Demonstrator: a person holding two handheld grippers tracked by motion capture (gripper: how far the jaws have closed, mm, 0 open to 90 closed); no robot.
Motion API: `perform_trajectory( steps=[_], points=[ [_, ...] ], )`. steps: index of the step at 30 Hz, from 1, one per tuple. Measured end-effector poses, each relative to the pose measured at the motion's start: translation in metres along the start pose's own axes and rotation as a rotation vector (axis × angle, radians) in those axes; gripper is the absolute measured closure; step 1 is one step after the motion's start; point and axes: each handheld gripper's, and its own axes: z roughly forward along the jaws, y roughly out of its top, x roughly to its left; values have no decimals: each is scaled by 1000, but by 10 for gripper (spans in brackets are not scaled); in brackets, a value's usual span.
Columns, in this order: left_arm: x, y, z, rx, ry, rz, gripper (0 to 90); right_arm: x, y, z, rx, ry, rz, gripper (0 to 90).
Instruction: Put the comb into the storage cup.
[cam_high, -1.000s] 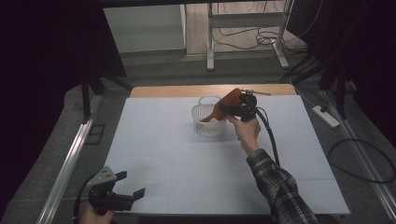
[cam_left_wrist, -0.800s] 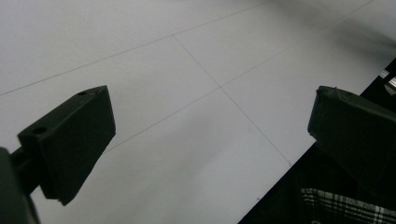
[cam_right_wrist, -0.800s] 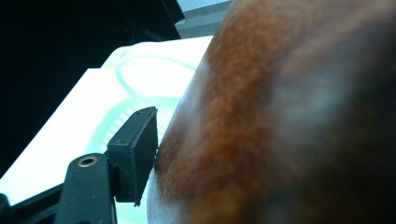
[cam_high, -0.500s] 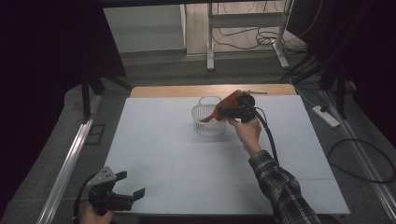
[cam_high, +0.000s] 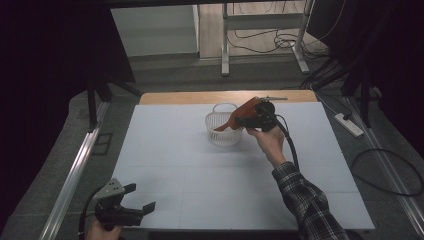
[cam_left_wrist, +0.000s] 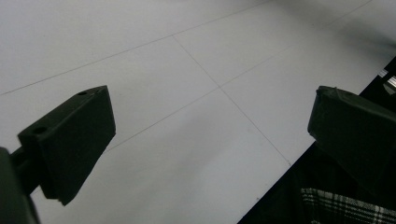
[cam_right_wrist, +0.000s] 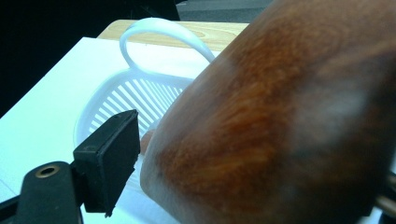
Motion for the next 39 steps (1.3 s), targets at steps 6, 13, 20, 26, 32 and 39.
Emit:
perform_trajectory(
  steps=[6, 13, 20, 26, 32, 39],
  points=[
    [0, 0, 0, 0, 0, 0, 12, 0, 0, -4, 7, 22, -21, 135],
    [0, 0, 0, 0, 0, 1, 12, 1, -2, -11, 23, 38, -62, 101],
    [0, 0, 0, 1, 0, 2, 12, 1, -9, -15, 42, 43, -111, 75],
    [0, 0, 0, 1, -1, 3, 12, 3, -11, -16, 52, 51, -130, 58],
    [0, 0, 0, 0, -2, 3, 12, 4, -13, -17, 55, 56, -146, 39],
    [-1, 0, -1, -7, 19, -3, 2, 2, -16, -19, 73, 66, -157, 30]
  ],
)
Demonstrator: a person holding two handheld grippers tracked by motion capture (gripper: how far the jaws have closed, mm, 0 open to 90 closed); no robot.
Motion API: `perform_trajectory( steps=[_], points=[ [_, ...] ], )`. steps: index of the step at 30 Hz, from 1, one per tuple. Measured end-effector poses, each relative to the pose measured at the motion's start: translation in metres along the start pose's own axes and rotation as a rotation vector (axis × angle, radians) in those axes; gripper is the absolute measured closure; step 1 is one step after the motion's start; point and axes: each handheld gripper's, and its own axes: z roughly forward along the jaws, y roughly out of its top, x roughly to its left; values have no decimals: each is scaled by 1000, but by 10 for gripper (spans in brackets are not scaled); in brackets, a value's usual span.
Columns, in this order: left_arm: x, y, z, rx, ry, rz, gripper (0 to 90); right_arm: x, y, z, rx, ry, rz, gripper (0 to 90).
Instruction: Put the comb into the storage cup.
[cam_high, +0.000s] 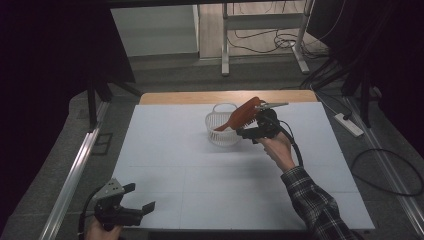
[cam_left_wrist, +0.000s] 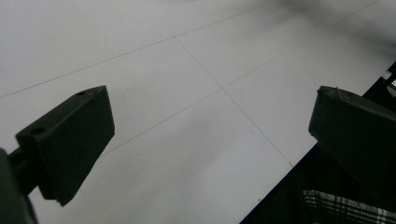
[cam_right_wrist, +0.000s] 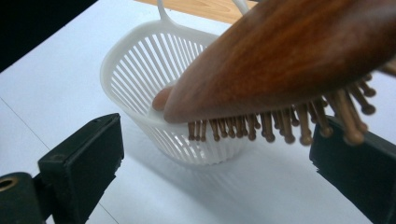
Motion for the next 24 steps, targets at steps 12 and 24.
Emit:
perform_trajectory(
  steps=[12, 24],
  points=[
    [0, 0, -1, 1, 2, 1, 0, 5, -1, -8, 10, 5, -40, 6],
    [0, 0, 0, 1, -9, 4, 1, 10, -4, -17, 25, 15, -72, 2]
  ],
)
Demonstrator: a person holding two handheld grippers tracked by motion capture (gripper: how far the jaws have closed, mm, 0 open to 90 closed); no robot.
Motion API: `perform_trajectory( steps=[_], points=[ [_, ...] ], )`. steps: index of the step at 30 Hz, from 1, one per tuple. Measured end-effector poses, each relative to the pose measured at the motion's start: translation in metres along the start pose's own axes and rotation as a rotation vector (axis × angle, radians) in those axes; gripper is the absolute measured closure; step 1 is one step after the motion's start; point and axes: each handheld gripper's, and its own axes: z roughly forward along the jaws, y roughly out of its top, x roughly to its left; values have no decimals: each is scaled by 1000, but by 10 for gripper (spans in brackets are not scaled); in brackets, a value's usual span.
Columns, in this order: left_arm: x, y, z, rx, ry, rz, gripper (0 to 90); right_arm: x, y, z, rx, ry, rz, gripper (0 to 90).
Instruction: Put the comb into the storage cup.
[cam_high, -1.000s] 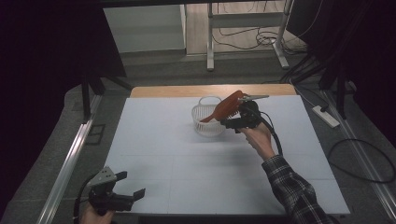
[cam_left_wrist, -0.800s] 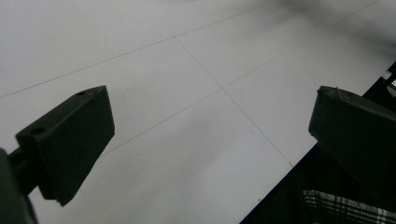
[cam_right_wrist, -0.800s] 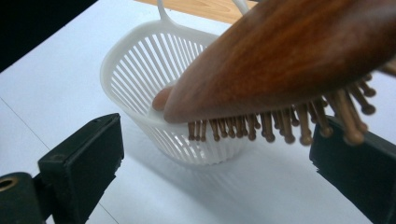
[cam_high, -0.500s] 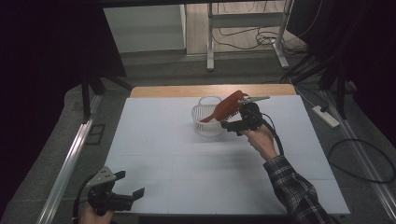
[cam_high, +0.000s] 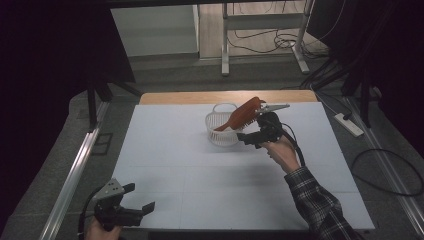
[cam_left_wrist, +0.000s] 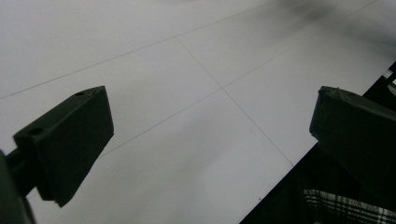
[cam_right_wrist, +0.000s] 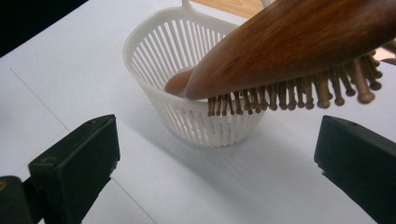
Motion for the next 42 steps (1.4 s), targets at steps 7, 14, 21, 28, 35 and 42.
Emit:
perform_trajectory(
  steps=[7, 14, 21, 28, 35, 42],
  points=[
    [1, 0, 0, -2, -5, -4, 1, 4, -1, -3, 10, -14, -29, 0],
    [1, 0, -1, -5, -9, -7, 1, 9, -6, -5, 18, -10, -42, 0],
    [1, -1, -1, -7, -11, -7, 1, 10, -13, -7, 26, 3, -48, 0],
    [1, -1, -1, -9, -12, -8, 1, 11, -16, -8, 27, 24, -50, 0],
    [2, -1, -1, -10, -15, -8, 2, 12, -18, -12, 25, 57, -65, 0],
    [1, -1, -1, -9, -14, -6, 2, 12, -22, -16, 29, 46, -66, 0]
  ],
)
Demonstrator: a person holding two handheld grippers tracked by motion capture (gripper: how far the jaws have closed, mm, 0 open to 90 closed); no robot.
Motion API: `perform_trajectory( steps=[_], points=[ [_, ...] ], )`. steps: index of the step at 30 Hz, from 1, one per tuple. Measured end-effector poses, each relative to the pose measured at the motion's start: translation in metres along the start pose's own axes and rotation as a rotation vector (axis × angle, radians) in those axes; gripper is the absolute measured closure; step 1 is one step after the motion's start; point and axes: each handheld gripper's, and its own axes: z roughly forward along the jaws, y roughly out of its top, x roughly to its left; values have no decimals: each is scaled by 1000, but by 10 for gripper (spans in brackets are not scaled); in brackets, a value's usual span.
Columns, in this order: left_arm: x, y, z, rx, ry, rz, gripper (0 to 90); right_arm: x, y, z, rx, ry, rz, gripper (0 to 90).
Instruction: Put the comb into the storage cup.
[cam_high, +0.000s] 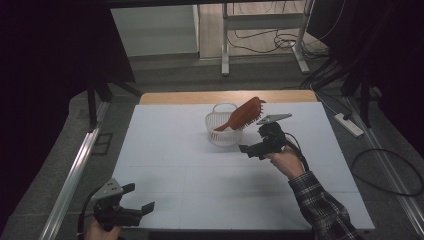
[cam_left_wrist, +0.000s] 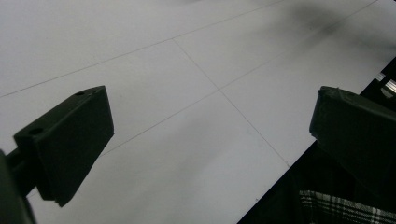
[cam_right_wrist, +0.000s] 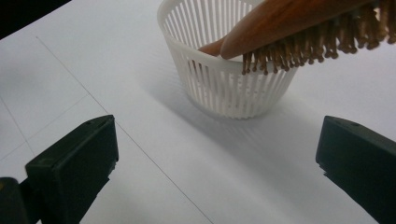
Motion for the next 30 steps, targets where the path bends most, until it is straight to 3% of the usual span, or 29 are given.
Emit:
perform_trajectory(
  steps=[15, 30],
  points=[
    [0, 0, 0, 2, -2, 2, 4, -2, -8, -13, -7, 34, 26, 10],
    [0, 0, 0, 2, -1, -1, 6, -2, -18, -22, 10, 24, 18, 10]
  ],
)
